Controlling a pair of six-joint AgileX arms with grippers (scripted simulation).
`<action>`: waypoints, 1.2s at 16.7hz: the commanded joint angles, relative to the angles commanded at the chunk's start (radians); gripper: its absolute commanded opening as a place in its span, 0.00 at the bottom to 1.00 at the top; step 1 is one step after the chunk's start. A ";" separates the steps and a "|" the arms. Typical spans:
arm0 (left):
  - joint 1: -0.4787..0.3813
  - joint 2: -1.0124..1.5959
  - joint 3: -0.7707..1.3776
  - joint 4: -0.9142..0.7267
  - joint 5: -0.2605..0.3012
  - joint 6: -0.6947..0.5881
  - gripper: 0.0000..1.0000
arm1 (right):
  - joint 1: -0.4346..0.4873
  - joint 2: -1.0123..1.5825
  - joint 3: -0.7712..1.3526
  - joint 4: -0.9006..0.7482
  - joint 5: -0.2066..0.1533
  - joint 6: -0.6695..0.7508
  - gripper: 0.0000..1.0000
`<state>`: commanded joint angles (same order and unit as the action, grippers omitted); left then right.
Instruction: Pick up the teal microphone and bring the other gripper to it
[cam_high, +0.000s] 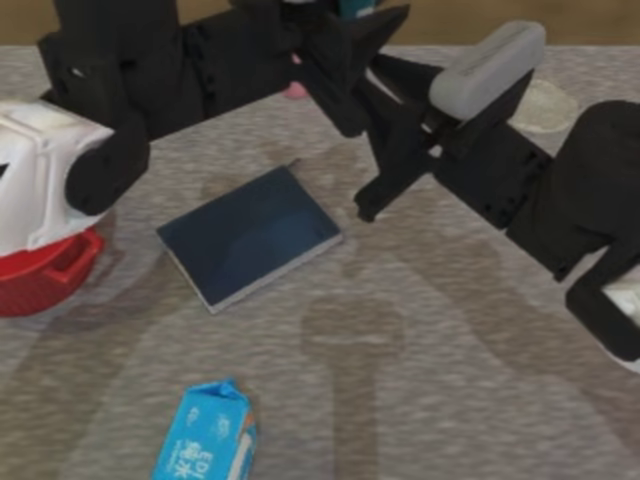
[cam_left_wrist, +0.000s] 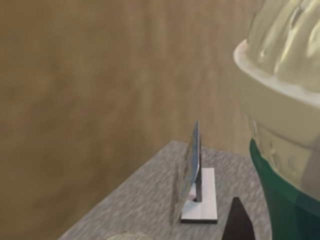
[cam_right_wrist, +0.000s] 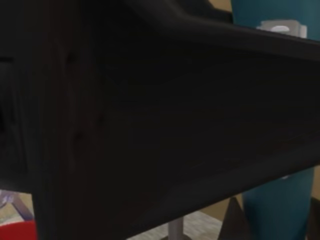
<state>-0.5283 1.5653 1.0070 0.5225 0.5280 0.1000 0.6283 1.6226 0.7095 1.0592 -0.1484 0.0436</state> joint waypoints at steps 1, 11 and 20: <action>0.000 0.000 0.000 0.000 0.000 0.000 0.00 | 0.000 0.000 0.000 0.000 0.000 0.000 0.08; 0.000 0.000 0.000 0.000 0.000 0.000 0.00 | 0.000 0.000 0.000 0.000 0.000 0.000 0.83; 0.000 0.000 0.000 0.000 0.000 0.000 0.00 | 0.000 0.000 0.000 0.000 0.000 0.000 1.00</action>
<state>-0.5283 1.5653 1.0070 0.5225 0.5280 0.1000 0.6283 1.6226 0.7095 1.0592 -0.1484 0.0436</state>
